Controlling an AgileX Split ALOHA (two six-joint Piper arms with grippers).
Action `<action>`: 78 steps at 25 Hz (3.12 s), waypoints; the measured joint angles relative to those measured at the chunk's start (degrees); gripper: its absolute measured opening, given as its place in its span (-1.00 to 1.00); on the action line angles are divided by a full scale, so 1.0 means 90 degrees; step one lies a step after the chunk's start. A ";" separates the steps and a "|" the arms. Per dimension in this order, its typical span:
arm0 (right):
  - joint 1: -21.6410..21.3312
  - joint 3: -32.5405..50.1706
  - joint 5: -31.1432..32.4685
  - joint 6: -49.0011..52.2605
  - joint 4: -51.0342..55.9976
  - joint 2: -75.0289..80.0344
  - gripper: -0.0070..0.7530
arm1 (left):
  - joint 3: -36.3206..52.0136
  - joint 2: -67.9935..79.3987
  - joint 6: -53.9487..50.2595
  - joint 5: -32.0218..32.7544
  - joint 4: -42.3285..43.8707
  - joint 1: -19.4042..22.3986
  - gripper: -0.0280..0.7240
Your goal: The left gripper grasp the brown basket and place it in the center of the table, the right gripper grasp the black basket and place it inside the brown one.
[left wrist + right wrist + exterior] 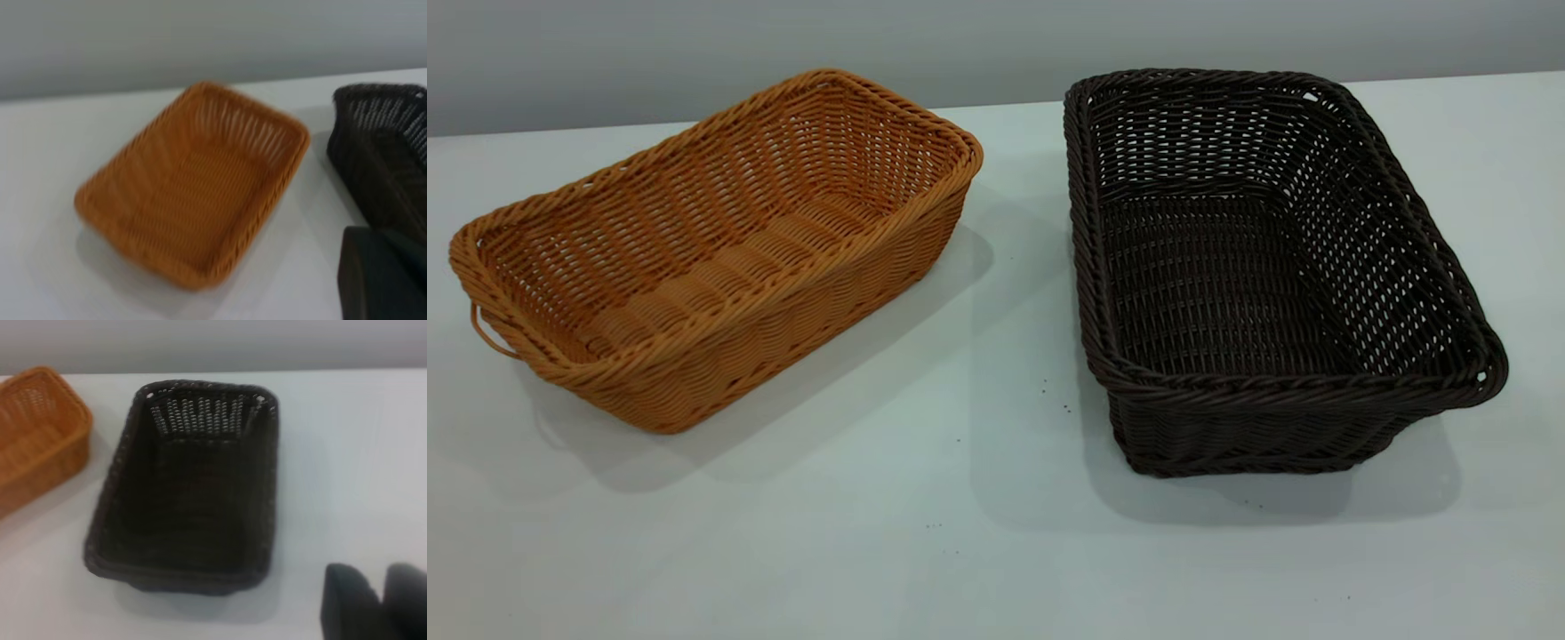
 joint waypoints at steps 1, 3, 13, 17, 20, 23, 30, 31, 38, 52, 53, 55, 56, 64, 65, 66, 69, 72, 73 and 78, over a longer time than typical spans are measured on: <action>0.0000 0.0000 -0.0101 0.0000 0.0152 0.0175 -0.53 | -0.0091 0.0246 0.0259 -0.0130 -0.0125 0.0000 -0.73; 0.0000 0.0000 -0.0128 0.0000 0.0463 0.0515 -0.41 | -0.0225 0.0718 0.0824 -0.0325 -0.0297 0.0000 -0.56; 0.0000 0.0000 -0.0052 -0.0947 0.2550 0.2398 -0.03 | -0.0318 0.3458 0.3085 -0.1108 -0.0455 -0.0323 0.30; 0.0000 0.0000 -0.0142 -0.1186 0.3613 0.2959 -0.03 | -0.0318 0.4348 0.3195 -0.1522 -0.0391 -0.0739 0.33; 0.0000 0.0000 -0.0247 -0.1197 0.4462 0.3253 -0.03 | -0.0310 0.4884 0.3189 -0.1856 -0.0356 -0.0991 0.33; 0.0000 0.0013 -0.0367 -0.0953 0.4865 0.3456 -0.03 | -0.0303 0.5141 0.3189 -0.2008 -0.0309 -0.1088 0.34; 0.0000 0.0013 -0.0371 0.0575 0.4888 0.3863 -0.03 | -0.0303 0.5704 0.3182 -0.2740 -0.0609 -0.1088 0.35; 0.0000 0.0013 -0.0430 0.0834 0.4888 0.3931 -0.03 | -0.0298 0.5774 0.3182 -0.2740 -0.0672 -0.1088 0.35; 0.0341 0.0020 -0.0924 0.2241 0.4903 0.4251 -0.03 | -0.0298 0.5888 0.3188 -0.2827 -0.0986 -0.1088 0.35; 0.3554 0.0020 -0.3475 0.6081 0.2547 0.6164 -0.03 | -0.0298 0.5870 0.3194 -0.2593 -0.1274 -0.1088 0.35; 0.3712 0.0020 -0.3586 0.6408 0.2404 0.6292 -0.03 | -0.0298 0.5870 0.3194 -0.2586 -0.1294 -0.1088 0.35; 0.3937 0.0020 -0.3807 0.6971 0.2138 0.6602 -0.03 | -0.0298 0.5870 0.3194 -0.2590 -0.1300 -0.1088 0.35; 0.4024 0.0020 -0.3891 0.7241 0.2063 0.6763 -0.03 | -0.0298 0.5870 0.3194 -0.2590 -0.1300 -0.1088 0.35; 0.4199 0.0020 -0.4516 0.8438 0.2045 0.7751 -0.03 | -0.0298 0.5870 0.3200 -0.2579 -0.1300 -0.1088 0.35; 0.4199 0.0020 -0.4570 0.8507 0.2045 0.7863 -0.03 | -0.0298 0.5870 0.3200 -0.2571 -0.1300 -0.1088 0.35; 0.4199 0.0020 -0.4622 0.8551 0.2045 0.7976 -0.03 | -0.0298 0.5870 0.3200 -0.2572 -0.1300 -0.1088 0.35; 0.4199 0.0020 -0.4725 0.8603 0.2150 0.8283 -0.03 | -0.0298 0.5870 0.3200 -0.2564 -0.1300 -0.1088 0.35; 0.4199 0.0014 -0.4866 0.8583 0.2255 0.8468 -0.03 | -0.0298 0.5870 0.3200 -0.2475 -0.1294 -0.1088 0.35; 0.4199 0.0014 -0.4926 0.8583 0.2255 0.8499 -0.03 | -0.0298 0.5870 0.3200 -0.2444 -0.1294 -0.1088 0.35; 0.4199 0.0014 -0.5008 0.8552 0.2255 0.8697 -0.03 | -0.0298 0.5870 0.3200 -0.2420 -0.1294 -0.1088 0.35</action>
